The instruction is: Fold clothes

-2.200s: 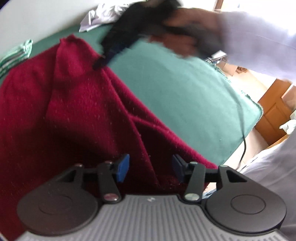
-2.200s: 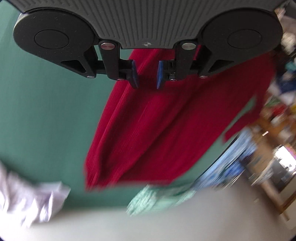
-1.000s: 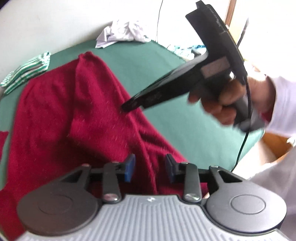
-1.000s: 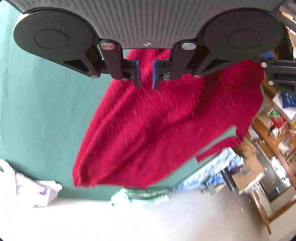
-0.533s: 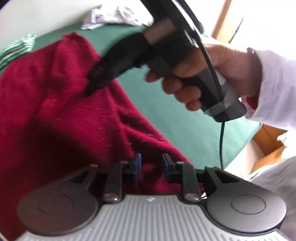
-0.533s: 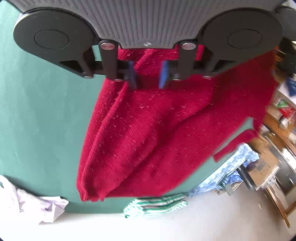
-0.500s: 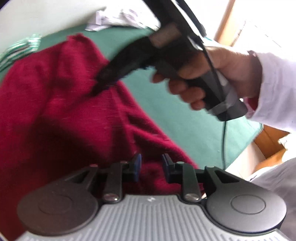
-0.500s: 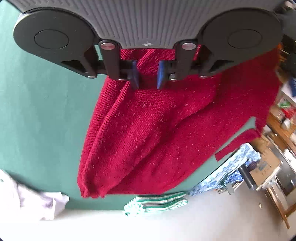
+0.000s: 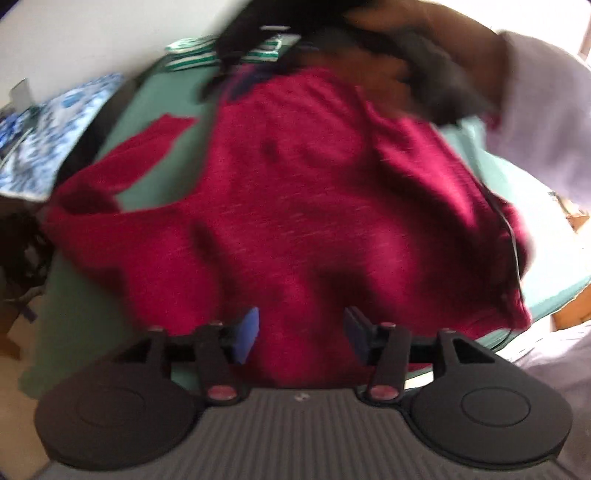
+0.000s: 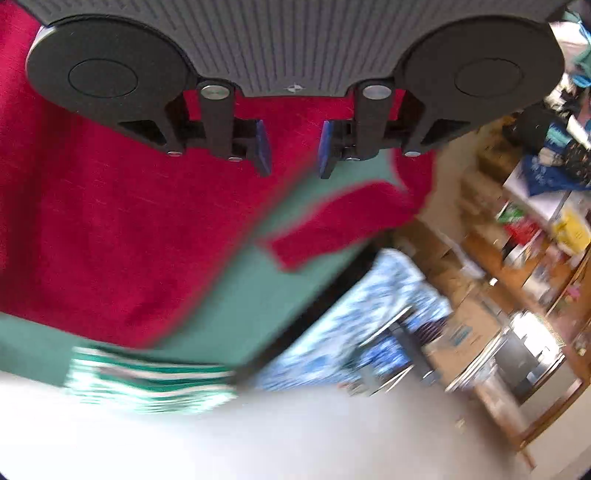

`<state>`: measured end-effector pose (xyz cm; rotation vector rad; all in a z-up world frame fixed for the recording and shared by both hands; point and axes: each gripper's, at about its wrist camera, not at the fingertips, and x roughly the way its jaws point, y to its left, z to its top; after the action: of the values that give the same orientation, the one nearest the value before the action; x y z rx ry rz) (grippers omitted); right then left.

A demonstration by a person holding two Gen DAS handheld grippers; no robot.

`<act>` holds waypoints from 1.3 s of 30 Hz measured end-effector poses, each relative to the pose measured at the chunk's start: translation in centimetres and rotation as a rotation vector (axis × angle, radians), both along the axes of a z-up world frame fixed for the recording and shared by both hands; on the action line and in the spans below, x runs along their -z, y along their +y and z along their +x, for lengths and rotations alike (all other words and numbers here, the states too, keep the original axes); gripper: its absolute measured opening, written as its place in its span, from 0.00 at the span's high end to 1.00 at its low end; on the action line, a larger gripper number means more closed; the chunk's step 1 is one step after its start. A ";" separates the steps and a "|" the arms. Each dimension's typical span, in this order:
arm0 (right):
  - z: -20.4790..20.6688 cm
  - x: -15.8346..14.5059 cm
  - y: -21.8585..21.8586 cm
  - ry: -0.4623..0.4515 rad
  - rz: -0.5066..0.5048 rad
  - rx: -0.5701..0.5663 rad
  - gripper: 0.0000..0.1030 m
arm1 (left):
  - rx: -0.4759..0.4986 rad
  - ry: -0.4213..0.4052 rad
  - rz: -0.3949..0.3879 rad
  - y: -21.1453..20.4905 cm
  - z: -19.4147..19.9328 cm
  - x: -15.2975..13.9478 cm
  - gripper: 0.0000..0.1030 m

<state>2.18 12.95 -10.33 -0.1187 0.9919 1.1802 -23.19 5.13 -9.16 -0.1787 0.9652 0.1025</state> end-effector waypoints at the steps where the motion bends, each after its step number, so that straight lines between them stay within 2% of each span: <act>1: -1.1 0.2 3.1 -0.011 -0.002 -0.032 0.70 | -0.004 -0.006 0.000 0.8 -0.7 0.1 0.47; 4: -4.3 1.0 11.5 -0.108 -0.064 -0.074 0.65 | -0.030 -0.007 0.013 3.4 -2.3 0.7 0.41; 7: -6.1 3.2 18.2 -0.260 -0.243 0.026 0.63 | -0.049 -0.006 0.004 5.0 -3.0 1.3 0.39; 8: -6.3 4.1 19.7 -0.280 -0.296 0.042 0.63 | -0.049 -0.011 0.001 5.4 -3.2 1.4 0.37; 9: -6.6 4.6 20.6 -0.306 -0.311 0.044 0.58 | -0.047 -0.016 0.001 5.6 -3.3 1.5 0.33; 11: -7.4 5.2 21.4 -0.373 -0.323 0.025 0.67 | -0.039 -0.027 0.007 5.5 -3.1 1.6 0.33; 12: -7.6 5.2 21.3 -0.376 -0.314 0.008 0.95 | -0.036 -0.033 0.010 5.5 -3.0 1.6 0.34; 13: -7.7 5.1 21.3 -0.370 -0.301 -0.008 1.00 | -0.032 -0.039 0.006 5.5 -2.9 1.7 0.36; 14: -7.7 4.9 21.3 -0.363 -0.288 -0.023 1.00 | -0.030 -0.042 -0.002 5.5 -2.6 1.8 0.41; 17: -6.5 1.9 19.8 -0.237 -0.061 -0.105 1.00 | -0.032 -0.038 -0.022 5.5 -2.0 2.3 0.44; 19: -5.5 -1.1 17.0 -0.174 0.092 -0.151 1.00 | -0.043 -0.035 -0.029 5.4 -1.5 2.6 0.43; 21: -4.4 -4.1 13.9 -0.111 0.237 -0.196 1.00 | -0.053 -0.030 -0.031 5.0 -1.2 2.8 0.36; 22: -3.9 -4.6 13.0 -0.111 0.221 -0.189 1.00 | -0.058 -0.027 -0.033 4.8 -1.0 2.9 0.34; 23: -3.5 -4.8 12.2 -0.119 0.178 -0.173 0.95 | -0.061 -0.026 -0.037 4.5 -0.9 3.0 0.33; 25: -3.3 -3.5 11.5 -0.179 0.082 -0.130 0.55 | -0.072 -0.023 -0.033 3.9 -0.5 3.2 0.31; 26: -3.4 -2.5 11.3 -0.211 0.051 -0.133 0.52 | -0.083 -0.019 -0.029 3.6 -0.3 3.3 0.30; 30: -4.0 2.3 12.1 -0.235 -0.044 -0.146 0.54 | -0.148 -0.004 -0.012 2.6 0.4 3.7 0.28; 32: -4.8 4.2 13.2 -0.281 -0.082 -0.173 0.53 | -0.179 -0.005 0.003 2.3 0.3 3.7 0.27; 33: -5.2 5.1 13.9 -0.311 -0.104 -0.190 0.53 | -0.194 -0.008 0.003 2.1 0.1 3.7 0.28; 35: -5.8 5.6 14.7 -0.352 -0.116 -0.197 0.75 | -0.182 -0.027 0.012 1.8 0.1 3.4 0.31; 36: -5.9 5.6 14.9 -0.364 -0.110 -0.192 0.94 | -0.169 -0.038 0.018 1.6 0.1 3.1 0.34; 37: -6.0 5.5 15.0 -0.376 -0.103 -0.187 0.95 | -0.156 -0.049 0.024 1.3 0.1 2.9 0.36; 38: -5.8 4.9 15.0 -0.355 -0.067 -0.175 0.95 | -0.144 -0.060 0.030 1.1 0.1 2.6 0.46; 39: -5.5 3.5 14.5 -0.325 0.005 -0.182 0.95 | -0.131 -0.071 0.036 0.9 0.2 2.4 0.51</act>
<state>-3.28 27.42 -13.80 -0.3914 0.7012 1.2811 -23.03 6.07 -11.57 -0.2113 0.8802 0.2319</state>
